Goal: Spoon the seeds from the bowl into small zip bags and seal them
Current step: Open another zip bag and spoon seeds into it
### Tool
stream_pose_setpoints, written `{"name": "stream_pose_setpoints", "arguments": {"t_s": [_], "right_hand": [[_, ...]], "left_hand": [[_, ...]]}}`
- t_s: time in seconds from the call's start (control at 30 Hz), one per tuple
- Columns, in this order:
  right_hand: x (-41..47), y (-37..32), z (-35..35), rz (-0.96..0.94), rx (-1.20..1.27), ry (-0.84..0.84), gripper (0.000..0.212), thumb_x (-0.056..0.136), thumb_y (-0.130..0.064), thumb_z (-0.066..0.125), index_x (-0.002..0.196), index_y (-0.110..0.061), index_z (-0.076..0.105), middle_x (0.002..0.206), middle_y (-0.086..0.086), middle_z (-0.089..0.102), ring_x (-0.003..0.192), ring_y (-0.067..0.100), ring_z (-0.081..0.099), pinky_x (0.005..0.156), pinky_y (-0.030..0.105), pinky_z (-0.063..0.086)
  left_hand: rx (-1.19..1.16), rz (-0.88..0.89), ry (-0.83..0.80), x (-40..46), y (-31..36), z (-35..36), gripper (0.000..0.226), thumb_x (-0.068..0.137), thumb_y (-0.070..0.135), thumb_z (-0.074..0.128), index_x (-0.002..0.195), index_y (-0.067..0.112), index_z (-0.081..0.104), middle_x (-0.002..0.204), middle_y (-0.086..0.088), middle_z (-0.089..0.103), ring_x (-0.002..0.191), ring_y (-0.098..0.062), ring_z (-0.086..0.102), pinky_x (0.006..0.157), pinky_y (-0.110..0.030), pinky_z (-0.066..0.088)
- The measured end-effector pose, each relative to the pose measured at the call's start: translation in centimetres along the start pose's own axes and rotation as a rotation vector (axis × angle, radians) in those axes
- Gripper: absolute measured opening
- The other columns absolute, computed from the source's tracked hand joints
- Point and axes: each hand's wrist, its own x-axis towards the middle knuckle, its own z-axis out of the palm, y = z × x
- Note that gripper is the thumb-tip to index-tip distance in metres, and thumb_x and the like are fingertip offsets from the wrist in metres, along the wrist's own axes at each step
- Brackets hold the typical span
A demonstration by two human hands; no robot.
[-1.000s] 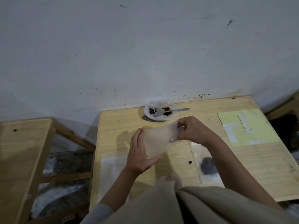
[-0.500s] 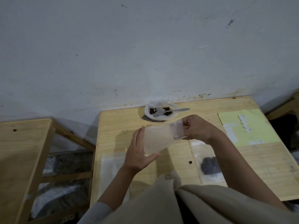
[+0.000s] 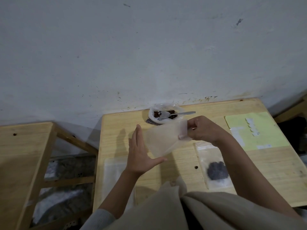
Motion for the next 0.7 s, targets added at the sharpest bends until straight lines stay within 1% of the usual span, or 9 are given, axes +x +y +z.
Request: {"name": "stream_pose_setpoints", "arguments": {"t_s": [0.1,0.17,0.2,0.27,0.33,0.43,0.53,0.6,0.7], "right_hand": [[0.3,0.2,0.9,0.003,-0.015,-0.001,0.027,0.067,-0.020,0.082,0.085,-0.003,0.072,0.077,0.011,0.067,0.068,0.011,0.056,0.066,0.025,0.045],[0.4,0.1,1.7,-0.013,-0.030,-0.004,0.012,0.075,-0.012,0.075,0.085,-0.006,0.072,0.077,0.004,0.067,0.065,0.005,0.056,0.064,0.020,0.044],[0.4,0.1,2.1,-0.023,-0.042,-0.005,0.007,0.078,-0.010,0.071,0.085,-0.008,0.071,0.078,0.002,0.067,0.063,0.002,0.055,0.063,0.018,0.044],[0.5,0.1,2.6,-0.034,-0.055,0.004,0.007,0.081,-0.009,0.066,0.085,-0.013,0.070,0.079,-0.001,0.067,0.062,-0.002,0.056,0.062,0.015,0.043],[0.6,0.2,2.8,-0.038,-0.044,0.018,0.006,0.080,-0.011,0.069,0.084,-0.016,0.070,0.080,-0.001,0.067,0.065,0.000,0.057,0.064,0.015,0.044],[0.7,0.5,3.2,-0.063,-0.008,0.044,0.008,0.079,-0.010,0.071,0.078,-0.019,0.070,0.080,0.002,0.067,0.069,0.008,0.058,0.068,0.022,0.048],[0.7,0.8,3.7,-0.062,0.140,0.132,0.008,0.078,-0.016,0.075,0.077,-0.010,0.071,0.075,0.001,0.068,0.068,0.009,0.060,0.065,0.024,0.050],[1.1,1.2,3.5,-0.013,0.287,0.236,0.018,0.079,-0.020,0.075,0.077,-0.003,0.067,0.073,0.003,0.068,0.068,0.010,0.064,0.067,0.028,0.054],[2.5,2.4,3.1,0.120,0.544,0.458,0.016,0.084,-0.017,0.070,0.079,-0.004,0.062,0.078,0.010,0.066,0.073,0.018,0.067,0.070,0.032,0.057]], "left_hand": [[-0.023,0.073,-0.019,0.4,1.6,0.0,0.142,0.049,0.081,0.067,0.151,0.018,-0.010,0.160,0.005,-0.002,0.145,-0.005,-0.005,0.116,-0.050,-0.001],[-0.040,0.128,-0.030,0.7,2.9,0.1,0.137,0.052,0.077,0.069,0.152,0.017,-0.003,0.159,0.005,0.006,0.146,-0.008,0.002,0.117,-0.051,0.002],[-0.046,0.151,-0.021,0.8,3.4,0.2,0.131,0.055,0.075,0.070,0.152,0.016,0.004,0.158,0.004,0.013,0.145,-0.009,0.009,0.118,-0.053,0.007],[-0.059,0.187,0.038,1.0,3.9,0.4,0.116,0.060,0.066,0.072,0.149,0.013,0.020,0.151,0.002,0.030,0.138,-0.012,0.025,0.111,-0.054,0.028],[-0.071,0.203,0.094,1.1,3.9,0.6,0.104,0.062,0.058,0.073,0.144,0.011,0.030,0.142,0.000,0.040,0.131,-0.013,0.034,0.104,-0.050,0.038],[-0.075,0.178,0.101,1.1,3.5,0.8,0.097,0.062,0.055,0.072,0.141,0.011,0.036,0.137,0.000,0.044,0.125,-0.013,0.038,0.102,-0.044,0.040],[-0.107,0.083,0.079,0.9,3.1,1.0,0.098,0.061,0.059,0.072,0.141,0.017,0.034,0.135,0.007,0.042,0.121,-0.006,0.037,0.100,-0.036,0.041],[-0.109,0.051,0.072,0.9,2.6,1.0,0.099,0.060,0.062,0.072,0.141,0.021,0.033,0.133,0.013,0.039,0.118,-0.001,0.033,0.098,-0.031,0.039],[-0.122,0.001,0.027,1.2,1.8,1.1,0.104,0.056,0.066,0.071,0.141,0.021,0.033,0.128,0.019,0.033,0.116,0.002,0.032,0.094,-0.024,0.035]]}}
